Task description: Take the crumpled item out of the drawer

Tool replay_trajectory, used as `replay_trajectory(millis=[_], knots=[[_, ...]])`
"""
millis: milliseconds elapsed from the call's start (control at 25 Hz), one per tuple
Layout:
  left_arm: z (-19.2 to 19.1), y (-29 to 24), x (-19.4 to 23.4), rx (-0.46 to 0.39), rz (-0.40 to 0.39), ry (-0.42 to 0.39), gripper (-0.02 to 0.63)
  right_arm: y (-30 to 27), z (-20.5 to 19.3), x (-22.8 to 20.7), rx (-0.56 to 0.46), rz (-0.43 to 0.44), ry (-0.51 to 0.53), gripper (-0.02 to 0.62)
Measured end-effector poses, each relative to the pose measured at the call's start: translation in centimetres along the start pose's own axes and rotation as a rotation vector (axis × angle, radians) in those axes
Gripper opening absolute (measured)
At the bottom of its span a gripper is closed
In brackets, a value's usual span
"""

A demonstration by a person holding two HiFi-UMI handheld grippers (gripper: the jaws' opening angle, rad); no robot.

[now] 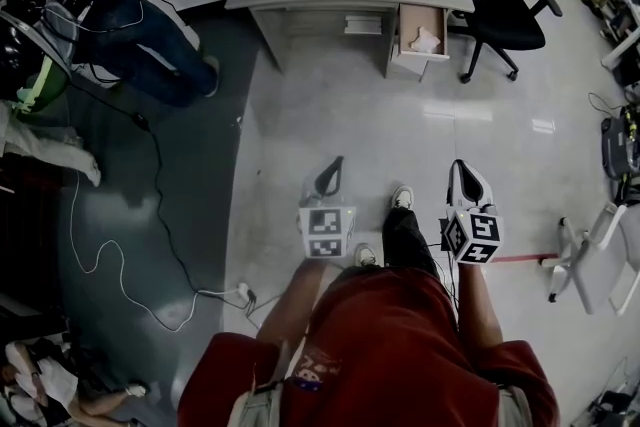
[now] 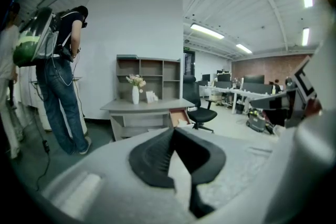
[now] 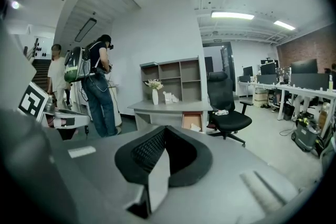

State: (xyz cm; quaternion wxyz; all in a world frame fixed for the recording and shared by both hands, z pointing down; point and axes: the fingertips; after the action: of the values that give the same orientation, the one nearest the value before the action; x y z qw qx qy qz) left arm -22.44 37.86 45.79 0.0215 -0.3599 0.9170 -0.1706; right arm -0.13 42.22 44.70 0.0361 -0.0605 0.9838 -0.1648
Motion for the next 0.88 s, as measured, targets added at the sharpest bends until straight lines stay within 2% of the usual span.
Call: replay_trajectory(millis=[160,360,640,880], knots=[[0.4,-2.1,1.3,0.003,0.006,-0.001,-0.003,-2.6,0.3,-0.3,0.011,0.003,0.000,0.002],[2.1,-9.9,2.3,0.022,0.010,0.004,-0.003,-9.8,2.0,-4.3,0.024,0.002,-0.012,0.002],[4.3,-11.8,3.8,0.019,0.024,-0.010,-0.003,-12.3,4.1,-4.3,0.011,0.013,-0.032,0.002],[7.2,-17.1,4.3,0.024,0.040,-0.014,-0.003,-17.7,5.9,-7.2,0.020,0.030,-0.044,0.002]])
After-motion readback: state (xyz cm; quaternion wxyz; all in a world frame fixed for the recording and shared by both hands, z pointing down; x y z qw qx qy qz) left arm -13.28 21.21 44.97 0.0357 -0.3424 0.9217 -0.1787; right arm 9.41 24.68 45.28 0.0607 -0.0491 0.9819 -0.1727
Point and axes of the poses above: the fingertips, and each gripper's own axes: y backward along the fingers, x to its left, z out of its top, and after that the axes turned 14 degrees about -z, right-handed
